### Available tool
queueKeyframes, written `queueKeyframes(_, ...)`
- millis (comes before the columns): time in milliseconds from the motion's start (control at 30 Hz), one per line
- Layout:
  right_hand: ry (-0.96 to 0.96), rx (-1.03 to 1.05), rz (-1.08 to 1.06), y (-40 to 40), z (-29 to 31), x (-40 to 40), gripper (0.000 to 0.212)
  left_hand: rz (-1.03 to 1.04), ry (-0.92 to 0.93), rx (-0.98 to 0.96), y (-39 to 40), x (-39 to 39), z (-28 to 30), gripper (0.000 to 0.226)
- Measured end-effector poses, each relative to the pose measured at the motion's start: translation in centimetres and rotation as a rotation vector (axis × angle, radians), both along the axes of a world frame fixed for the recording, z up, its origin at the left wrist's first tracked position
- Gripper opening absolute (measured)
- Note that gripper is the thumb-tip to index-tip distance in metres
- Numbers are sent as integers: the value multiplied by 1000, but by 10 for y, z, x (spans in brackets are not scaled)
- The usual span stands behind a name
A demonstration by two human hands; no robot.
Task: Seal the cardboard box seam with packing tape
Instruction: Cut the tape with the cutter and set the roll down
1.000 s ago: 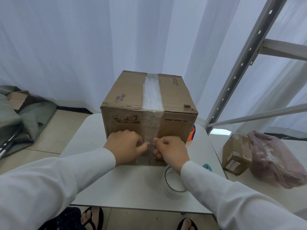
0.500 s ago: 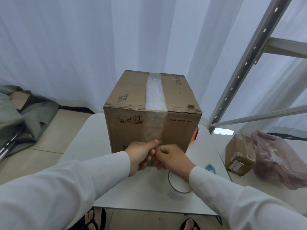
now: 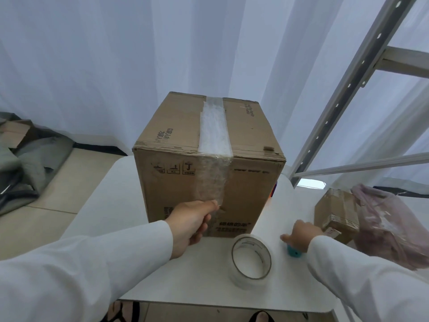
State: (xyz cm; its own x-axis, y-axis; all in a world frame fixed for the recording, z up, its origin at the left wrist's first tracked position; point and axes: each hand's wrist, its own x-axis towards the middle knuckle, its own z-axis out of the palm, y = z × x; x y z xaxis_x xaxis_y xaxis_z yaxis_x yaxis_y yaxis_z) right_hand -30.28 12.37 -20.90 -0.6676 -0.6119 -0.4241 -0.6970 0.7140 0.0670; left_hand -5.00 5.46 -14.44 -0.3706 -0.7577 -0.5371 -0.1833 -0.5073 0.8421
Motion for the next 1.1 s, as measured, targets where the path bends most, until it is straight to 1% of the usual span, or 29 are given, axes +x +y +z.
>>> queueKeyframes(67,-28,-21,-10,-3,-11,-3,45,12,13,3,0,-3,0,11)
queueKeyframes(133,-107,-50,-39,-6,-12,-4,40,26,23,0,1,-4,-1,11)
queueKeyframes(267,-472,-132,-257,-8,7,5,36,44,25,-27,2,-6,-4,19)
queueKeyframes(333,-615,-164,-347,-7,22,17,34,45,23,-32,2,-6,-5,20)
queueKeyframes(467,-824,-209,-373,-1,61,44,32,32,14,-63,2,-5,-6,21)
queueKeyframes(500,-825,-235,-349,1,72,51,31,28,13,-77,3,-5,-5,19)
queueKeyframes(567,-706,-310,-239,4,88,60,28,28,22,-104,6,-5,-5,11)
queueKeyframes(633,-611,-407,-135,6,100,68,27,40,44,-122,10,-5,-5,8)
queueKeyframes(700,-619,-438,-77,8,108,76,26,53,62,-122,12,-6,-6,8)
queueKeyframes(800,-647,-412,0,9,113,91,22,60,68,-108,13,-7,-5,11)
queueKeyframes(900,-680,-413,78,5,113,106,29,100,84,-85,16,-11,-4,15)
queueKeyframes(967,-658,-434,149,1,112,117,30,137,92,-58,18,-16,-2,17)
queueKeyframes(1100,-373,-508,395,-6,113,130,29,174,89,68,17,-22,3,19)
